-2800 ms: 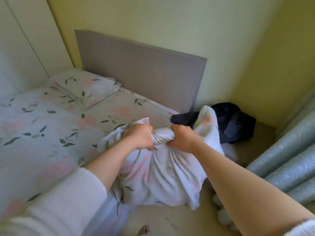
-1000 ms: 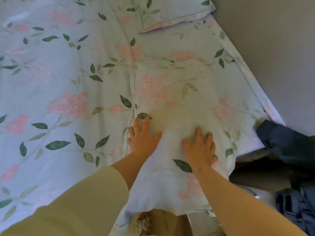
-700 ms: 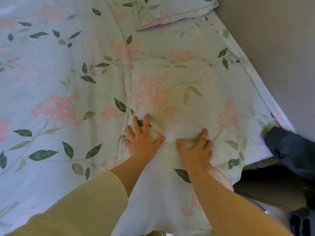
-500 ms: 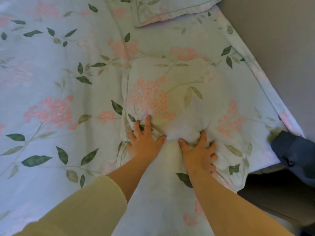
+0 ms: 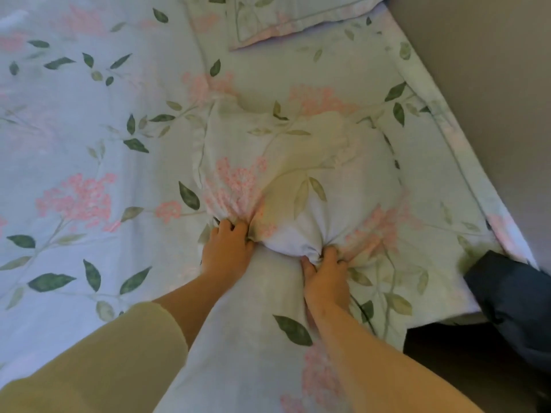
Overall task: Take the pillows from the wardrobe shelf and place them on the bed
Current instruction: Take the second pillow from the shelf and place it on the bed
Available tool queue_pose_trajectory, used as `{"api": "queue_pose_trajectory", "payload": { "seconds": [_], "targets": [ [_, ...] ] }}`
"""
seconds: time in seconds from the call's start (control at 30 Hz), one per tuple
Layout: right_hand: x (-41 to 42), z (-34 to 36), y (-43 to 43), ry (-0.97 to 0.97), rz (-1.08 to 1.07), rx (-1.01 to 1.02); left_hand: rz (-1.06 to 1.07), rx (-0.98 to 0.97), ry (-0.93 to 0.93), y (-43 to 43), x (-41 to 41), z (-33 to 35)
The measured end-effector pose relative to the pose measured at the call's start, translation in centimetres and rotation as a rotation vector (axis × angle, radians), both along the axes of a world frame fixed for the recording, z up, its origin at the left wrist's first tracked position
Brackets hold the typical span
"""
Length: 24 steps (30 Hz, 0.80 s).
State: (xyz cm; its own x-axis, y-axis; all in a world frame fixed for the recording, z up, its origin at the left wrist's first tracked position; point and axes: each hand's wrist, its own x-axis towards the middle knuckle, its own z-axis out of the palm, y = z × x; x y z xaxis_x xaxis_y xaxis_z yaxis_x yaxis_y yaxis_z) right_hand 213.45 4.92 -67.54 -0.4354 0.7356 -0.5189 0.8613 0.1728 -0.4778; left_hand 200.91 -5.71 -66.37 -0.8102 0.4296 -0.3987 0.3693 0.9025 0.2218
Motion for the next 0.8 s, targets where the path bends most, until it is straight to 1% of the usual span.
{"api": "queue_pose_trajectory", "payload": {
  "seconds": [0.1,0.17,0.27,0.4,0.47,0.57,0.67,0.8],
  "targets": [
    [0.7,1.7,1.0,0.063,0.025,-0.047,-0.022,0.041,-0.002,0.4,0.3,2.0],
    [1.0,3.3,1.5,0.09,0.021,-0.077,-0.028,0.092,-0.044,0.7,0.2,3.8],
    [0.8,6.3,2.1,0.161,0.036,-0.064,-0.008,0.197,-0.063,1.2,-0.1,6.8],
    [-0.3,10.8,4.1,0.246,0.063,0.046,0.044,0.366,-0.036,3.1,-1.2,10.9],
    [-1.2,12.9,5.8,0.29,0.051,0.111,0.032,0.437,-0.018,4.7,-2.3,12.8],
    [-3.0,15.9,8.5,0.351,0.041,0.193,0.022,0.516,-0.001,7.5,-4.4,15.9],
    [-5.0,18.6,11.8,0.387,0.069,0.273,0.035,0.586,-0.03,10.5,-6.4,18.2],
    [-8.1,21.6,17.2,0.375,0.153,0.414,0.207,0.702,-0.052,15.3,-8.3,19.7]
  ]
}}
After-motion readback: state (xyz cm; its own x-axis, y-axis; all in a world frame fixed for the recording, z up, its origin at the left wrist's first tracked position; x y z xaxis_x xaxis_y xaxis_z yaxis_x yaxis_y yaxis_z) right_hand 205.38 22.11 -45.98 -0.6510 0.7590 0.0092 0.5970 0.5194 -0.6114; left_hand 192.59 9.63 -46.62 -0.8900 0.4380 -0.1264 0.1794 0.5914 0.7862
